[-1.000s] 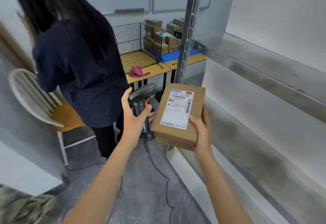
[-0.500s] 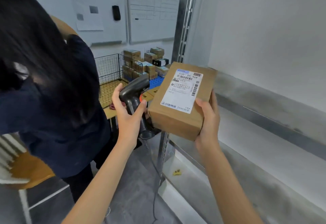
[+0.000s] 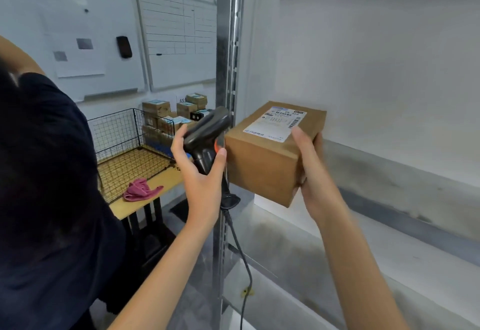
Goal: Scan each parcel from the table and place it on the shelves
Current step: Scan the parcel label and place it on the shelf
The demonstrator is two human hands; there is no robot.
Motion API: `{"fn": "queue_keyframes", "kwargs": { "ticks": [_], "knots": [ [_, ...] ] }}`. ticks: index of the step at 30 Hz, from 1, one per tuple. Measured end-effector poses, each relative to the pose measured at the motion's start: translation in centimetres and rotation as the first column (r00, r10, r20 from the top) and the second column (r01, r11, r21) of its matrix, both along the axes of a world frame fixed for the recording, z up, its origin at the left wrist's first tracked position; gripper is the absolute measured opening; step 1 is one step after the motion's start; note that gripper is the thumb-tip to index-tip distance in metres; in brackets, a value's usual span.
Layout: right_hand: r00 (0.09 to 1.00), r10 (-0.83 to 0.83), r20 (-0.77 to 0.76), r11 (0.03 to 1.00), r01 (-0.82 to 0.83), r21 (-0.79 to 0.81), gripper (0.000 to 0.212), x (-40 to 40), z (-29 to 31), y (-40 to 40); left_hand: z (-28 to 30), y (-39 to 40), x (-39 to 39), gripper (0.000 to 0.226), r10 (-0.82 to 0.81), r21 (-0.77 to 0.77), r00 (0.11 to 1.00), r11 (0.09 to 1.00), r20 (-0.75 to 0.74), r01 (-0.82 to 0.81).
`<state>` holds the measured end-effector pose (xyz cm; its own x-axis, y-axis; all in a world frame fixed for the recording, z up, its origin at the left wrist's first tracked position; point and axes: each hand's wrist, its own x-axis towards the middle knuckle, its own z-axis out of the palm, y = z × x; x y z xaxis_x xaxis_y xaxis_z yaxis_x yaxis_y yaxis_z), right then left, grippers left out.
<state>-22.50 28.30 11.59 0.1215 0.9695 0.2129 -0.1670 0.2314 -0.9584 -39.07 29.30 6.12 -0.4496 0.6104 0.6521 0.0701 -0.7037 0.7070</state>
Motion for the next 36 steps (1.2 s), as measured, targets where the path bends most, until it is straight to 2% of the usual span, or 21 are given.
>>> {"fn": "queue_keyframes", "kwargs": {
  "ticks": [3,5,6,9,11,12,14,15,17,19,21,24,26,30,36],
  "knots": [
    [0.986,-0.022,0.167,0.999,0.018,0.029,0.099,0.1,-0.9,0.4,0.1,1.2,0.3,0.071,-0.013,0.020,0.997,1.000,0.073,0.012],
    [0.952,-0.126,0.279,0.991,0.110,0.074,0.123,-0.7,-1.9,0.6,0.2,1.9,0.6,0.071,-0.057,0.028,0.994,0.998,0.093,0.054],
    [0.929,-0.198,0.314,0.978,0.167,0.123,0.127,-1.2,-2.5,0.8,0.2,2.2,0.8,0.070,-0.072,0.034,0.993,0.997,0.094,0.069],
    [0.838,-0.433,0.333,0.890,0.339,0.305,0.118,-2.1,-3.8,2.0,0.4,3.4,1.2,0.069,-0.093,0.076,0.994,0.993,0.056,0.088],
    [0.744,-0.570,0.348,0.806,0.425,0.412,0.109,-2.4,-4.0,2.9,0.7,3.9,1.4,0.066,-0.123,0.103,0.992,0.988,0.035,0.119],
    [0.646,-0.658,0.388,0.741,0.460,0.489,0.103,-2.4,-4.1,3.2,0.8,4.1,1.5,0.065,-0.144,0.106,0.989,0.985,0.030,0.140],
    [0.311,-0.823,0.476,0.568,0.463,0.680,0.088,-2.5,-4.4,3.8,0.6,4.2,1.5,0.068,-0.187,0.095,0.982,0.978,0.022,0.184],
    [0.162,-0.855,0.493,0.511,0.429,0.745,0.082,-2.6,-4.6,4.2,0.5,4.2,1.3,0.071,-0.219,0.082,0.976,0.973,0.018,0.217],
    [-0.005,-0.853,0.521,0.478,0.389,0.787,0.074,-2.9,-4.7,4.8,0.3,4.5,0.8,0.076,-0.282,0.052,0.959,0.958,0.008,0.282],
    [-0.083,-0.822,0.564,0.495,0.387,0.778,0.071,-2.7,-4.7,5.3,0.3,5.0,0.6,0.076,-0.315,0.036,0.949,0.948,0.001,0.315],
    [-0.086,-0.781,0.619,0.551,0.372,0.747,0.073,-2.2,-4.5,5.7,0.5,5.3,0.5,0.073,-0.341,0.014,0.940,0.940,0.029,0.341],
    [0.012,-0.708,0.706,0.673,0.314,0.670,0.076,-1.2,-4.2,6.5,1.1,5.4,0.3,0.073,-0.375,0.009,0.924,0.927,0.068,0.375],
    [0.033,-0.658,0.752,0.726,0.291,0.622,0.077,-0.4,-4.2,7.0,1.4,5.7,-0.1,0.076,-0.381,0.007,0.922,0.924,0.072,0.381],
    [-0.012,-0.605,0.796,0.760,0.289,0.582,0.076,0.8,-3.8,8.0,1.6,6.3,-0.9,0.078,-0.388,-0.024,0.921,0.921,0.044,0.389],
    [-0.068,-0.569,0.820,0.781,0.268,0.564,0.076,1.9,-3.3,8.4,1.5,6.3,-1.0,0.072,-0.367,0.017,0.930,0.930,0.029,0.366]
  ]
}}
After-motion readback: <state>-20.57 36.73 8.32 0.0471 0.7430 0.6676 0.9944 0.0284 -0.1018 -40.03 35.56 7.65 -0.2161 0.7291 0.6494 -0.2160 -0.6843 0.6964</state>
